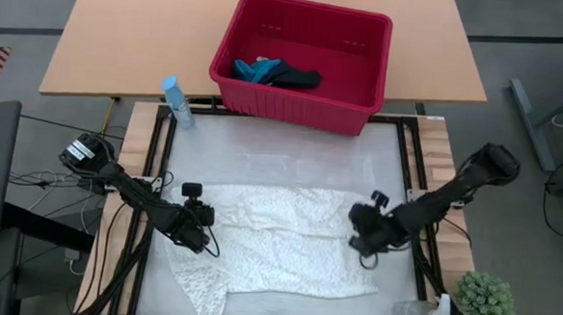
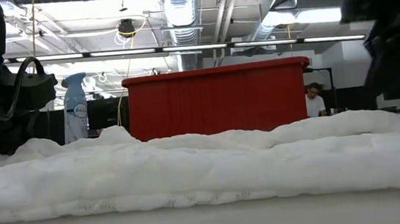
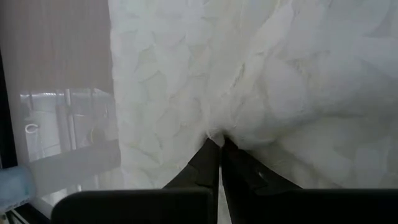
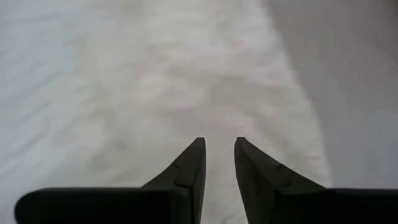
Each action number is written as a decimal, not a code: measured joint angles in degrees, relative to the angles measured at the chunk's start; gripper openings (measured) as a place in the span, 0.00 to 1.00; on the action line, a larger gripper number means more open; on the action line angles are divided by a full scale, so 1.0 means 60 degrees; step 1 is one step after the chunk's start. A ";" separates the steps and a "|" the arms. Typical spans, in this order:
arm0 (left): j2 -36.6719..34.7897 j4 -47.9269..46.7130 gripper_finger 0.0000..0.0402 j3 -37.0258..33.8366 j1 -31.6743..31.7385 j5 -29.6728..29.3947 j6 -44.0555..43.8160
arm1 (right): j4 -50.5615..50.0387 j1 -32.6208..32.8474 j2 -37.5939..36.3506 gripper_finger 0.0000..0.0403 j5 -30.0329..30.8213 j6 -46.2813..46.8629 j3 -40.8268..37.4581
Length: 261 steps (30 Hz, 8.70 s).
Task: Fold Laundry from Bin
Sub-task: Fold the white shirt
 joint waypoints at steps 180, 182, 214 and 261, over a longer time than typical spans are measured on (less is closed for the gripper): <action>0.0004 0.0506 0.00 0.0031 0.0000 -0.0826 0.0836 | 0.6643 -0.5187 0.8766 0.58 -0.4915 -0.6589 0.8021; 0.0004 0.0510 0.00 0.0082 -0.0001 -0.0834 0.0811 | 0.6598 -0.5195 0.8691 0.57 -0.4923 -0.6650 0.8021; 0.0000 -0.0910 0.00 0.1158 0.0000 -0.0328 -0.0062 | 0.5949 -0.5318 0.8309 0.56 -0.5825 -0.5060 0.7988; 0.0000 -0.1211 0.00 0.1158 0.0000 0.0109 -0.0197 | 0.6237 -0.5005 0.8560 0.03 -0.5123 -0.4592 0.7978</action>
